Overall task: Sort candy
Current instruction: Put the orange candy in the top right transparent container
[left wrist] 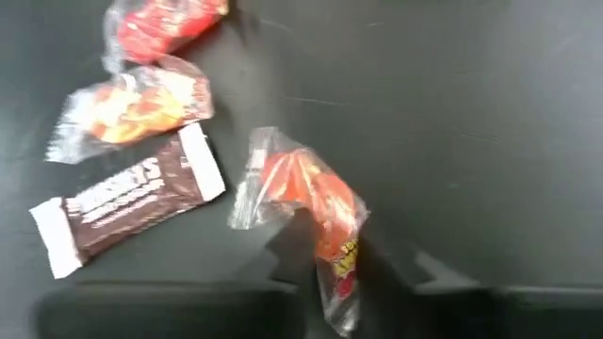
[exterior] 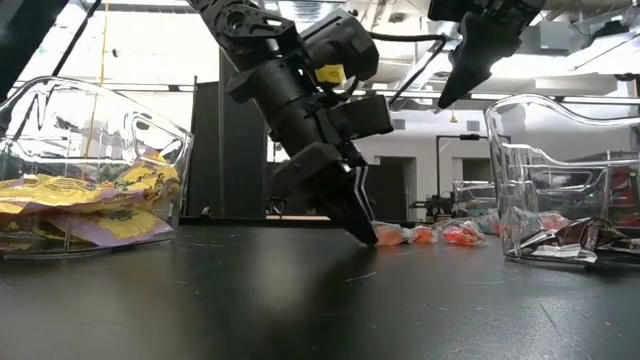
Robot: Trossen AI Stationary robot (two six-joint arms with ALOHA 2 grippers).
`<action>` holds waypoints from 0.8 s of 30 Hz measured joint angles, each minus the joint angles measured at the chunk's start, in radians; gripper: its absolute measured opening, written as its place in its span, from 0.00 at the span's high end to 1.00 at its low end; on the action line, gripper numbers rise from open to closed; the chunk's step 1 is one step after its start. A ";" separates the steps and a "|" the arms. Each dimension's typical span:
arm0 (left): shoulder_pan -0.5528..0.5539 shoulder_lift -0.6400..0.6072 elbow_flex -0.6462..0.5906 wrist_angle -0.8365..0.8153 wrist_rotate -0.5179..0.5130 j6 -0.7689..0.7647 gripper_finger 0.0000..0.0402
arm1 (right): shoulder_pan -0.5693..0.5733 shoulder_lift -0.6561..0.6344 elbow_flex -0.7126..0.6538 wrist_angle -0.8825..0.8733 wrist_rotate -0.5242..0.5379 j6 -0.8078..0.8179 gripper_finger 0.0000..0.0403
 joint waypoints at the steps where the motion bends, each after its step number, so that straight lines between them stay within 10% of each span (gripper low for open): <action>1: 0.000 0.000 0.005 -0.004 -0.014 0.005 0.90 | 0.000 0.000 0.000 0.000 0.001 -0.003 0.41; 14: 0.044 -0.079 0.035 0.263 -0.246 0.005 0.96 | 0.089 -0.108 0.000 0.047 0.372 -0.076 0.41; 24: 0.184 -0.080 0.035 0.662 -0.143 -0.071 0.96 | 0.194 -0.231 0.000 0.052 0.698 -0.067 0.41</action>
